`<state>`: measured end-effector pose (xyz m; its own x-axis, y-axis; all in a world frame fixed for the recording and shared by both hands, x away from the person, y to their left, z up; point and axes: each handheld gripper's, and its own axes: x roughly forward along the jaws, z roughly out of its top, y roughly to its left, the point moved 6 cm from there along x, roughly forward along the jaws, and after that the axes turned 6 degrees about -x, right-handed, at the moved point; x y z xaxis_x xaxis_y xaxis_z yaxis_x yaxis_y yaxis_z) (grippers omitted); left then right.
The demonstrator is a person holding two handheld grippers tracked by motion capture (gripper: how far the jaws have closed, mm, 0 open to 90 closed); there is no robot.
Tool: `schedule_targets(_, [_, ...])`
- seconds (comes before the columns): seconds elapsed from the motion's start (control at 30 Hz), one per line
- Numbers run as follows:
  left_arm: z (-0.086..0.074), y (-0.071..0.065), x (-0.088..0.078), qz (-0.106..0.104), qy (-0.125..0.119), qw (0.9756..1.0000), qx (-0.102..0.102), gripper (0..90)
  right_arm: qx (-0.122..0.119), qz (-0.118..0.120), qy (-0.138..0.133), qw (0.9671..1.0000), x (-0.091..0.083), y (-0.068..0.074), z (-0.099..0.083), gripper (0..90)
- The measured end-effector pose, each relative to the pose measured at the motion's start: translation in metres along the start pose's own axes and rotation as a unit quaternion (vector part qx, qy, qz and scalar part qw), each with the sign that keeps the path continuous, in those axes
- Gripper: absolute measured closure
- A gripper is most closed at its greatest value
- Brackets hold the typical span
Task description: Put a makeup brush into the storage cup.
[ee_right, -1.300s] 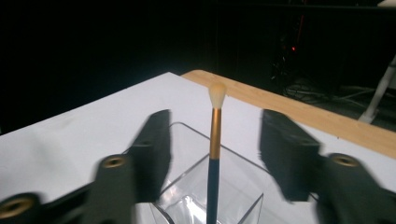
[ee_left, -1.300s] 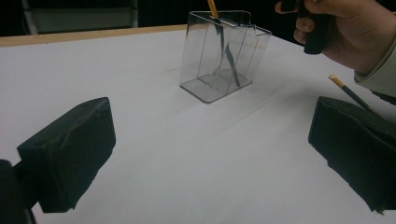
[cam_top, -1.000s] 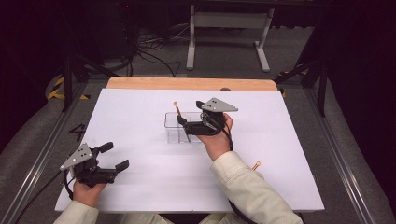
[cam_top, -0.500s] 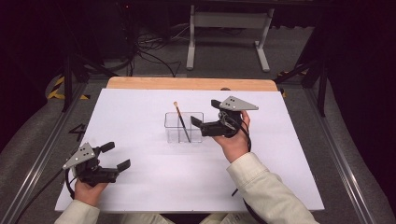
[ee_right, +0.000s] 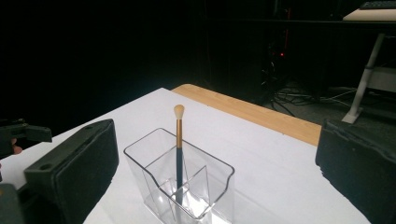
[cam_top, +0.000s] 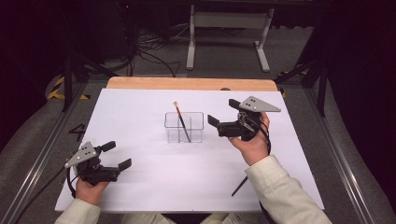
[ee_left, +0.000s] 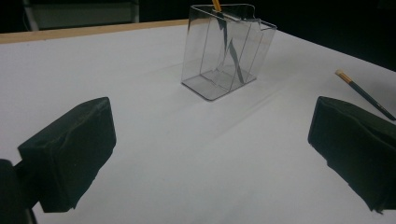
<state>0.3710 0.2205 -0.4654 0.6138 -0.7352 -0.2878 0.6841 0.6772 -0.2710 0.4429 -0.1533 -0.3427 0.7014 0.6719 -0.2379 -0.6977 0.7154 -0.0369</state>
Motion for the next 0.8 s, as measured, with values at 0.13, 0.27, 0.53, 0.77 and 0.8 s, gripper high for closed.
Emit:
schedule_targets(0.13, [0.000, 0.000, 0.001, 0.000, 0.001, 1.0000, 0.000, 1.6, 0.008, -0.013, -0.006, 0.9999, -0.009, -0.005, -0.001, 0.0])
schedule_targets(0.27, [0.000, 0.000, 0.001, 0.000, 0.001, 1.0000, 0.000, 1.6, 0.002, -0.023, 0.000, 0.9997, -0.016, -0.009, -0.003, 0.0])
schedule_targets(0.53, [0.001, 0.000, 0.003, -0.003, 0.001, 1.0000, 0.002, 1.6, -0.002, -0.027, -0.002, 0.9996, -0.042, -0.017, -0.002, 0.0])
schedule_targets(0.77, [0.002, -0.001, 0.006, -0.007, 0.001, 1.0000, 0.002, 1.5, 0.011, -0.047, -0.002, 0.9988, -0.064, -0.026, -0.007, 0.1])
schedule_targets(0.8, [0.003, -0.001, 0.006, -0.007, 0.001, 1.0000, 0.003, 1.5, 0.010, -0.049, -0.004, 0.9987, -0.066, -0.027, -0.007, 0.1])
